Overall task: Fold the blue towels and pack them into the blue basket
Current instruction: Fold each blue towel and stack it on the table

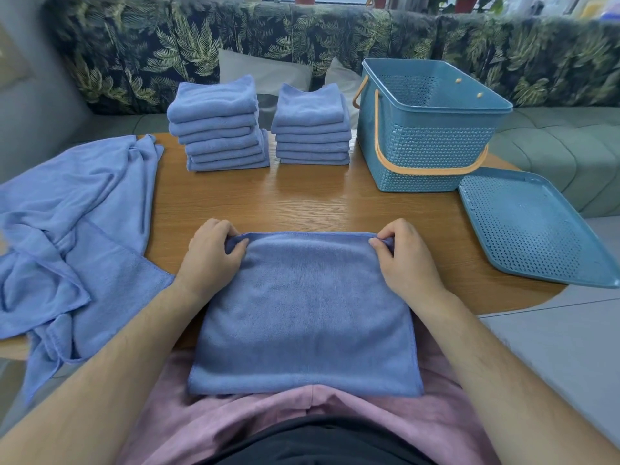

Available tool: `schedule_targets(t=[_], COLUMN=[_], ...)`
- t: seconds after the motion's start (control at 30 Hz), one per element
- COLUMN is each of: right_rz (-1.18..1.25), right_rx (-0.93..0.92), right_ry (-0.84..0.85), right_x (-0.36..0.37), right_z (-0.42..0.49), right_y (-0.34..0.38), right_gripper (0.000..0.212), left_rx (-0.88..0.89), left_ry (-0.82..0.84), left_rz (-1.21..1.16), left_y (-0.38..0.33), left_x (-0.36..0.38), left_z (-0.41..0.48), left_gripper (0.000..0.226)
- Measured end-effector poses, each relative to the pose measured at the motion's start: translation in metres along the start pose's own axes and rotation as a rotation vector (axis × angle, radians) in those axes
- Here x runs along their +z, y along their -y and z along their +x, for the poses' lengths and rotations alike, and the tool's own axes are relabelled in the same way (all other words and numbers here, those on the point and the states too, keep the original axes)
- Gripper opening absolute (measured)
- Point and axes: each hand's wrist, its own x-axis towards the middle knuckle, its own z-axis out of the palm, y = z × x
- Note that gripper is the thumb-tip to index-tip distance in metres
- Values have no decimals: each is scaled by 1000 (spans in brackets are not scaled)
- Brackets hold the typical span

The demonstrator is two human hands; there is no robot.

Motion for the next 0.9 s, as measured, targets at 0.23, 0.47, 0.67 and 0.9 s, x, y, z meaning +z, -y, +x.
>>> schedule_targets(t=[0.23,0.47,0.67,0.9], right_rz=[52,83,128,91], right_rx=[34,9,65,57], right_ry=[-16,-9,89,170], right_x=[-8,-9,-8,-11], right_z=[4,5,7,7], right_y=[-6,-8,-8,-11], right_gripper=[15,9,16,9], left_rx=[-32,-166,-150,-147], left_ry=[-45,-115,-96,-87], left_rz=[-92,-232,-230,-222], left_y=[-5,-3,-4,-7], left_x=[-7,-8,-8,-10], left_z=[-4,-4,-4,-5], left_gripper=[16,17,18,18])
